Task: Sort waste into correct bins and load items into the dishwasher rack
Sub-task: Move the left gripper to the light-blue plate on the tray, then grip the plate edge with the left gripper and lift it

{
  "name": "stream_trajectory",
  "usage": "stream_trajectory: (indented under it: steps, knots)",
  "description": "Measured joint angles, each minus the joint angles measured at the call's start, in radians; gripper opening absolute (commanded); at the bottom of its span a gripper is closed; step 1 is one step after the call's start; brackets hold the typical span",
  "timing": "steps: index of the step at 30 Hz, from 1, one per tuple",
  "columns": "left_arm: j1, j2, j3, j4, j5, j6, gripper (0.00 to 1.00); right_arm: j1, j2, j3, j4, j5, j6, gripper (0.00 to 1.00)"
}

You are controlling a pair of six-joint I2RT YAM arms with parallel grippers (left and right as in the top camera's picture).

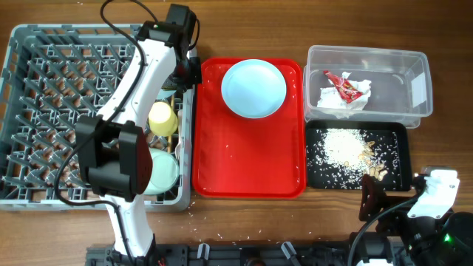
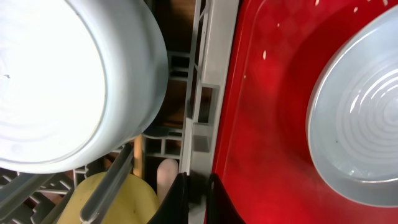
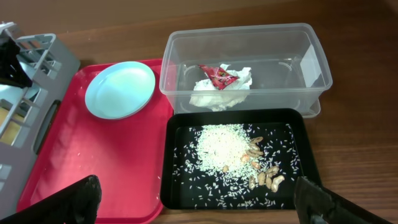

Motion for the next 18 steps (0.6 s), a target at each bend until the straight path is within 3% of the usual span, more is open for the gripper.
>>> stream_trajectory:
  steps: [1, 5, 8, 12, 14, 18]
  knots:
    - [-0.001, 0.0, 0.0, -0.006, 0.003, 0.0, 0.04, 0.0, 0.0, 0.0, 0.0, 0.0, 0.0, 1.0]
    - [-0.003, 0.0, 0.001, -0.028, 0.008, -0.009, 0.33, 0.0, 0.0, 0.0, 0.0, 0.0, 0.0, 1.0]
    - [-0.003, -0.004, -0.003, -0.047, 0.016, -0.027, 0.39, 0.0, 0.0, 0.0, 0.0, 0.0, 0.0, 1.0]
    - [-0.016, -0.116, -0.003, -0.004, 0.018, -0.039, 0.33, 0.0, 0.0, 0.0, 0.0, 0.0, 0.0, 1.0]
    - [-0.071, -0.244, 0.009, 0.028, 0.049, -0.048, 0.34, 0.0, 0.0, 0.0, 0.0, 0.0, 0.0, 1.0]
    - [-0.234, -0.25, 0.006, 0.171, 0.075, -0.069, 0.36, 0.0, 0.0, 0.0, 0.0, 0.0, 0.0, 1.0]
